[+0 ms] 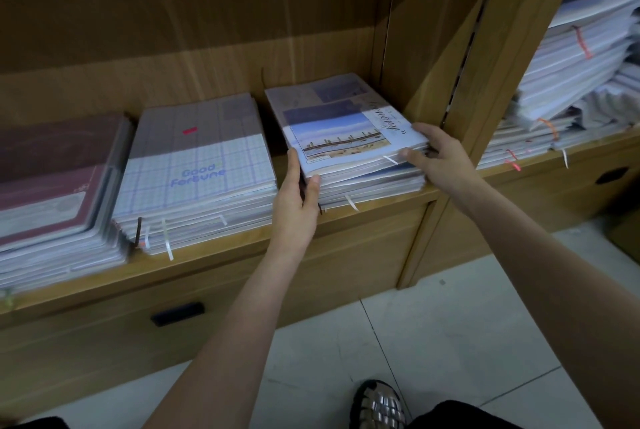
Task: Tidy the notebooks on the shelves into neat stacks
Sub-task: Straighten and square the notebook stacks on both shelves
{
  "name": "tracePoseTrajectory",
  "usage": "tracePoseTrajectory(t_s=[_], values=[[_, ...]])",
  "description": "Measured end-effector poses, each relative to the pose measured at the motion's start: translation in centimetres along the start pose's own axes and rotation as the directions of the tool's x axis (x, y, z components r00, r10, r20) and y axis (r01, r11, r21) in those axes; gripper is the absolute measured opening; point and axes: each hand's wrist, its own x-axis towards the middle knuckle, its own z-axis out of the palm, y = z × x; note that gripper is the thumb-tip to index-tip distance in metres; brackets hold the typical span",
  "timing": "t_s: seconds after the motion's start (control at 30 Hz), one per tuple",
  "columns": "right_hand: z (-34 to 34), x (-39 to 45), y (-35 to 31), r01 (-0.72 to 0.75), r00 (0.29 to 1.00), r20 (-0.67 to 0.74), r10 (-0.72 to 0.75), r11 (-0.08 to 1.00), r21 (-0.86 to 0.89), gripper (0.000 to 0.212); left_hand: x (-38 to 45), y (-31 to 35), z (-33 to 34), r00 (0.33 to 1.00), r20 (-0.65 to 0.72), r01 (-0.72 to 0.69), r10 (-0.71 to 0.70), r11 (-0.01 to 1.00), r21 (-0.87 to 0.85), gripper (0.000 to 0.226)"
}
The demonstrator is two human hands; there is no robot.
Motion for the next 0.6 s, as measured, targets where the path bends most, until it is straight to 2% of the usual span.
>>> tracePoseTrajectory(t_s=[0.23,0.4,0.6], values=[[-0.1,-0.3,0.1,-0.018,0.999,0.049,0.017,1.0,0.022,0.062,0.0,-0.2,-0.4,0.999,0.051,0.016,-0.017,0.999,0.028,0.065],[-0.6,-0.6,0.4,-0.009,1.0,-0.005,0.009,0.997,0.081,0.058,0.3,-0.6,-0.8,0.997,0.062,0.044,-0.049,0.996,0.081,0.062],[-0.6,-1.1,0.4,0.008,1.0,0.004,-0.008,0.996,0.089,0.062,0.4,-0.1,-0.7,0.994,0.071,0.072,-0.078,0.994,0.087,0.063]])
